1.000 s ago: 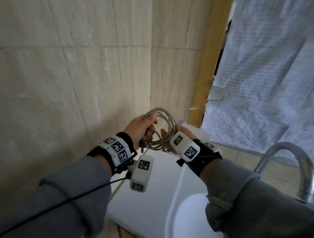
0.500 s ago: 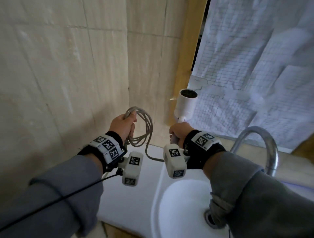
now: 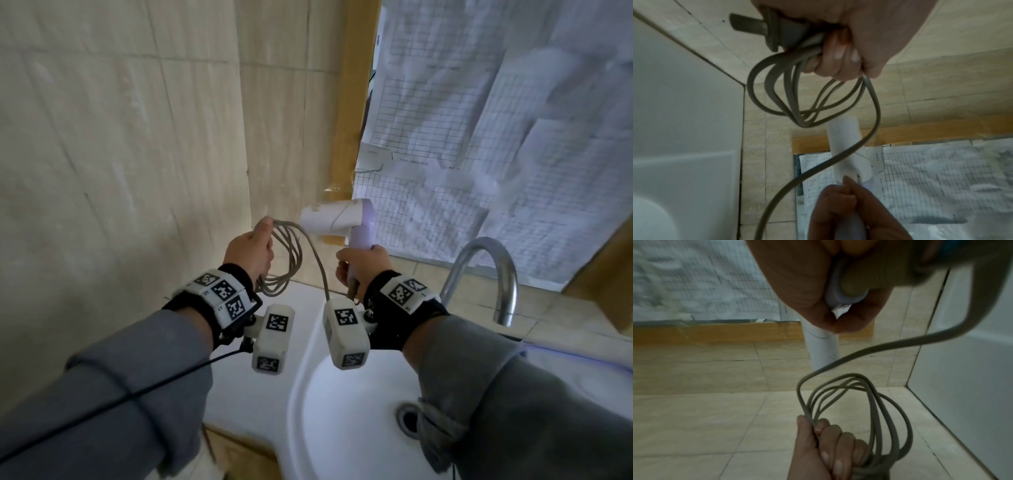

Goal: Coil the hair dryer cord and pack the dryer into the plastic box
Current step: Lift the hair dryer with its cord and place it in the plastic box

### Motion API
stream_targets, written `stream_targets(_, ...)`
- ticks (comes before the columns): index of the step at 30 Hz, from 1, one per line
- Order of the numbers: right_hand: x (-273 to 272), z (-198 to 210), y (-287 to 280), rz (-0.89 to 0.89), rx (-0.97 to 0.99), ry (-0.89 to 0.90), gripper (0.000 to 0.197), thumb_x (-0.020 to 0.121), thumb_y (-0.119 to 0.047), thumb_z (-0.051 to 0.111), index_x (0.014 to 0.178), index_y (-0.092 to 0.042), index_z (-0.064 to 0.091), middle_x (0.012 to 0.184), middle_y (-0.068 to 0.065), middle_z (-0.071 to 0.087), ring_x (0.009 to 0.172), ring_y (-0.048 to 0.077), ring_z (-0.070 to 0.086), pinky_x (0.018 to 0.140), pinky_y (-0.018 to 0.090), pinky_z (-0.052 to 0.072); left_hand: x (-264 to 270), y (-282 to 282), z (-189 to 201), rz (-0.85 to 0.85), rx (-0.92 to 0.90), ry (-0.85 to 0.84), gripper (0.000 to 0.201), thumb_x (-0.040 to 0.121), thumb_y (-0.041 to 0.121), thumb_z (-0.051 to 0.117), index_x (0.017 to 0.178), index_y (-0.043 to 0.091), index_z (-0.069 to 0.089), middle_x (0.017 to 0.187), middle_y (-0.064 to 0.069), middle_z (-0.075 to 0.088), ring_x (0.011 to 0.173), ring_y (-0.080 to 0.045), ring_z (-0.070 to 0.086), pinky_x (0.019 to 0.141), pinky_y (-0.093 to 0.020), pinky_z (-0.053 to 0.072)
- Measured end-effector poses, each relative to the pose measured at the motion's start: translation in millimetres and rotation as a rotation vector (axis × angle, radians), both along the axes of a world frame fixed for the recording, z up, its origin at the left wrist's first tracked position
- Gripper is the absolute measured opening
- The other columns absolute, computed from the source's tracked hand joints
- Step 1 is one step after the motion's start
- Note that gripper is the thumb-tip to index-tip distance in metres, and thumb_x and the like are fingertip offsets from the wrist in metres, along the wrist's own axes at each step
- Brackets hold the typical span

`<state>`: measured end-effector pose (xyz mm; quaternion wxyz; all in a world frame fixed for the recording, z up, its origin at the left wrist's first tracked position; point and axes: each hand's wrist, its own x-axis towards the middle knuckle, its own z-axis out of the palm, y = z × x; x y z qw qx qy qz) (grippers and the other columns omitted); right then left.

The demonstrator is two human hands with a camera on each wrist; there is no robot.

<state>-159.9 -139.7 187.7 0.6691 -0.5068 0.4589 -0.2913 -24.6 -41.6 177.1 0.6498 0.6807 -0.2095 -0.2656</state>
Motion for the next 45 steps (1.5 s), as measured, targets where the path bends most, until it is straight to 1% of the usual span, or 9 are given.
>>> stream_targets(5, -42.0, 3.0, 9.6, 0.022, -0.023, -0.233, 0.02, 0.082, 0.002, 0.058, 0.095, -0.008, 0.045, 0.076, 0.009, 0.051, 0.052, 0.014, 0.05, 0.044, 0.021, 0.046, -32.2, 8.3, 4.5, 0.207, 0.098, -0.062, 0.047, 0.084, 0.052, 0.045, 0.054, 0.016, 0.04, 0.034, 0.005, 0.037, 0.044, -0.023, 0.032, 0.048, -0.027, 0.028)
stream_targets(10, -94.3, 11.9, 24.7, 0.097, -0.185, -0.272, 0.019, 0.08, -0.002, 0.063, 0.085, -0.012, 0.047, 0.07, 0.007, 0.052, 0.05, 0.015, 0.049, 0.051, 0.028, 0.043, -89.2, 14.0, 24.8, 0.303, 0.142, -0.266, 0.054, 0.09, 0.054, 0.035, 0.072, 0.006, 0.054, 0.079, -0.014, 0.059, 0.076, -0.029, 0.053, 0.079, -0.041, 0.048)
stream_targets(15, -150.0, 31.8, 35.4, 0.034, -0.376, -0.288, 0.02, 0.08, -0.011, 0.065, 0.089, -0.018, 0.048, 0.069, 0.004, 0.055, 0.053, 0.015, 0.051, 0.053, 0.029, 0.045, -148.7, 18.2, 40.4, 0.197, 0.061, -0.374, 0.052, 0.086, 0.056, 0.043, 0.057, 0.014, 0.047, 0.061, -0.008, 0.051, 0.065, -0.027, 0.047, 0.064, -0.035, 0.038)
stream_targets(20, -217.8, 41.3, 35.8, -0.058, -0.498, -0.268, 0.031, 0.083, -0.021, 0.065, 0.11, -0.014, 0.049, 0.08, -0.002, 0.052, 0.062, 0.011, 0.05, 0.052, 0.022, 0.043, -230.5, 17.1, 58.6, 0.055, 0.038, -0.509, 0.051, 0.088, 0.053, 0.044, 0.058, 0.011, 0.043, 0.064, -0.012, 0.047, 0.06, -0.024, 0.042, 0.061, -0.033, 0.036)
stream_targets(23, -259.0, 41.1, 37.1, -0.095, -0.515, -0.31, 0.03, 0.084, -0.02, 0.065, 0.109, -0.015, 0.049, 0.083, -0.003, 0.053, 0.068, 0.011, 0.051, 0.059, 0.023, 0.044, -279.4, 9.7, 64.7, -0.079, 0.051, -0.534, 0.05, 0.088, 0.052, 0.044, 0.058, 0.013, 0.041, 0.06, -0.01, 0.043, 0.053, -0.023, 0.037, 0.06, -0.033, 0.033)
stream_targets(27, -313.6, 42.7, 37.0, -0.158, -0.514, -0.347, 0.027, 0.084, -0.017, 0.065, 0.105, -0.017, 0.048, 0.087, 0.0, 0.055, 0.072, 0.013, 0.054, 0.064, 0.026, 0.048, -339.1, -2.8, 70.0, -0.243, 0.032, -0.512, 0.05, 0.088, 0.051, 0.046, 0.053, 0.016, 0.04, 0.049, -0.002, 0.038, 0.045, -0.021, 0.033, 0.058, -0.032, 0.031)
stream_targets(33, -398.1, 41.7, 28.3, -0.212, -0.36, -0.507, 0.026, 0.085, -0.01, 0.063, 0.107, -0.017, 0.051, 0.097, 0.011, 0.059, 0.085, 0.025, 0.059, 0.09, 0.047, 0.05, -416.0, -21.5, 73.2, -0.703, -0.037, -0.254, 0.046, 0.094, 0.044, 0.043, 0.055, 0.02, 0.032, 0.042, 0.009, 0.024, 0.034, -0.008, 0.019, 0.037, -0.018, 0.017)
stream_targets(38, -458.4, 37.3, 23.7, -0.189, -0.391, -0.481, 0.031, 0.085, 0.0, 0.06, 0.1, -0.026, 0.052, 0.083, 0.005, 0.055, 0.072, 0.022, 0.053, 0.061, 0.029, 0.048, -456.4, -39.3, 66.3, -0.88, -0.065, -0.167, 0.049, 0.094, 0.047, 0.039, 0.053, 0.021, 0.03, 0.04, 0.009, 0.022, 0.034, -0.007, 0.014, 0.036, -0.017, 0.015)
stream_targets(45, -498.2, 31.1, -3.2, -0.343, -0.407, -0.306, 0.045, 0.074, 0.008, 0.062, 0.101, -0.026, 0.049, 0.087, 0.011, 0.05, 0.062, 0.019, 0.046, 0.047, 0.026, 0.041, -510.2, -70.6, 58.2, -0.888, -0.11, -0.121, 0.046, 0.095, 0.046, 0.039, 0.058, 0.019, 0.032, 0.044, 0.005, 0.023, 0.031, -0.006, 0.017, 0.037, -0.017, 0.015)
